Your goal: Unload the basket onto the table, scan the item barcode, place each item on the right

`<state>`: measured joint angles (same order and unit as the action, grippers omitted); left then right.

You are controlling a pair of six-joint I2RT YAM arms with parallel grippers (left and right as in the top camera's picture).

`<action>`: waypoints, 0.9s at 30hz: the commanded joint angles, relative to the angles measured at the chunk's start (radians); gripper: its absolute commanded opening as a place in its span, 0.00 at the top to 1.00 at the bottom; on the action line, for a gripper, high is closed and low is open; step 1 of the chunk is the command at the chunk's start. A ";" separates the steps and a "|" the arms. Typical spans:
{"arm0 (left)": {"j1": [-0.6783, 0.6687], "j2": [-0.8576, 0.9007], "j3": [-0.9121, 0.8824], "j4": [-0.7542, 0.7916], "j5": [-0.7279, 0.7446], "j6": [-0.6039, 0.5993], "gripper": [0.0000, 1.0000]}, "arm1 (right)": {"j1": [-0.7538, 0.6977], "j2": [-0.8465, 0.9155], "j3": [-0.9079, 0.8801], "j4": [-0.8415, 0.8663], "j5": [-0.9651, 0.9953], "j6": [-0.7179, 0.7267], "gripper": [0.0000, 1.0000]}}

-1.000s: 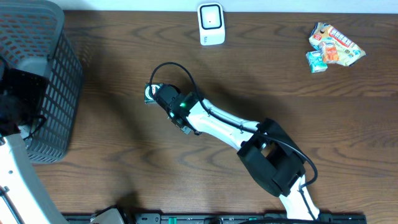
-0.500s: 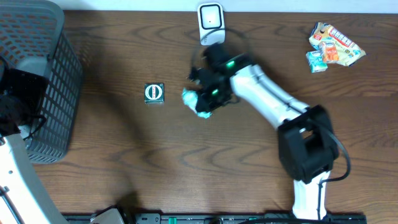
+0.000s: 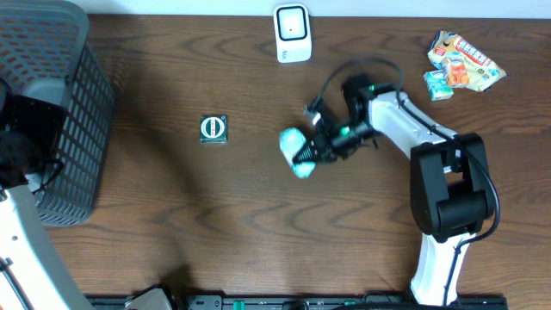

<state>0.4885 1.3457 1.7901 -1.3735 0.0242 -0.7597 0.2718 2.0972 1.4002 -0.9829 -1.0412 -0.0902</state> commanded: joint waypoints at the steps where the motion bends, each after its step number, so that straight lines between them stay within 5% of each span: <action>1: 0.004 0.000 0.003 -0.003 -0.006 -0.001 0.02 | -0.035 -0.025 -0.080 0.053 -0.056 0.039 0.99; 5: 0.004 0.000 0.003 -0.003 -0.006 -0.001 0.02 | -0.092 -0.025 -0.100 0.071 0.225 0.177 0.98; 10: 0.004 0.000 0.003 -0.003 -0.006 -0.001 0.02 | -0.168 -0.025 -0.079 0.049 0.530 0.270 0.59; 13: 0.004 0.000 0.003 -0.003 -0.006 -0.002 0.02 | -0.217 -0.025 -0.021 -0.034 0.624 0.277 0.50; 27: 0.004 0.000 0.003 -0.003 -0.006 -0.001 0.02 | -0.220 -0.025 0.370 -0.477 0.770 0.162 0.50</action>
<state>0.4885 1.3457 1.7901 -1.3735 0.0238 -0.7593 0.0174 2.0892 1.7409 -1.4467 -0.2977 0.1093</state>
